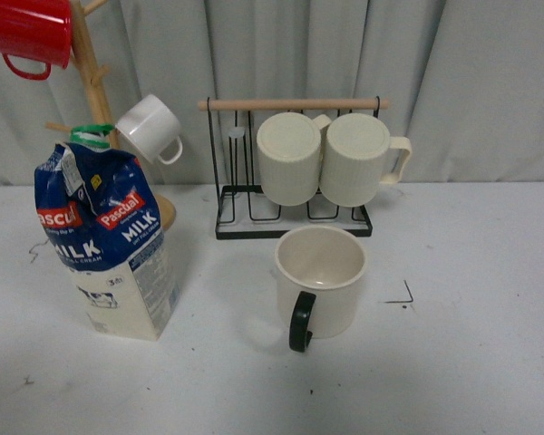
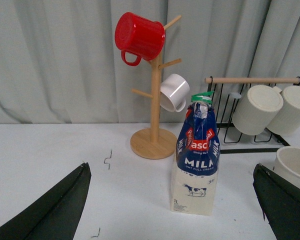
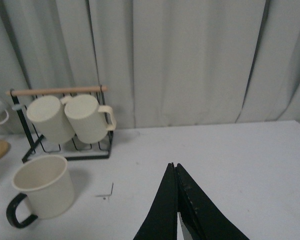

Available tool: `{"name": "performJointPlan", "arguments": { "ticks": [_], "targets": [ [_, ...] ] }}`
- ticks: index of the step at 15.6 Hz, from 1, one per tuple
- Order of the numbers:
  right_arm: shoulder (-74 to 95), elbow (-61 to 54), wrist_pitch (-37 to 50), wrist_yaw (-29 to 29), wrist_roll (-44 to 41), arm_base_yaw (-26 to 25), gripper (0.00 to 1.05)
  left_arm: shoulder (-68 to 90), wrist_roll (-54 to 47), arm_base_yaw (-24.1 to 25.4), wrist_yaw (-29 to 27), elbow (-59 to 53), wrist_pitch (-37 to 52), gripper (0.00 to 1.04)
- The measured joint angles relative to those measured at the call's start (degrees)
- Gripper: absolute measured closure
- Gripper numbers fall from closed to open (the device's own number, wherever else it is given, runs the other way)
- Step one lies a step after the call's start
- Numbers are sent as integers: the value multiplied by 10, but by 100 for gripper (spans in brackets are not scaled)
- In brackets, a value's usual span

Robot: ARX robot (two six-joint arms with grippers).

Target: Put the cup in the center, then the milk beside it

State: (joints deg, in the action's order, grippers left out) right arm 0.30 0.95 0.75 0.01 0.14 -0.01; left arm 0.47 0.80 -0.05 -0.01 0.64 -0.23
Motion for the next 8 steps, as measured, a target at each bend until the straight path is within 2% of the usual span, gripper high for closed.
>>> {"name": "performJointPlan", "arguments": {
  "ticks": [7,8],
  "targets": [
    [0,-3,-8,0,0,0,103,0,0,0,0,0,0,7],
    [0,-3,-10,0,0,0,85,0,0,0,0,0,0,7]
  ]
}}
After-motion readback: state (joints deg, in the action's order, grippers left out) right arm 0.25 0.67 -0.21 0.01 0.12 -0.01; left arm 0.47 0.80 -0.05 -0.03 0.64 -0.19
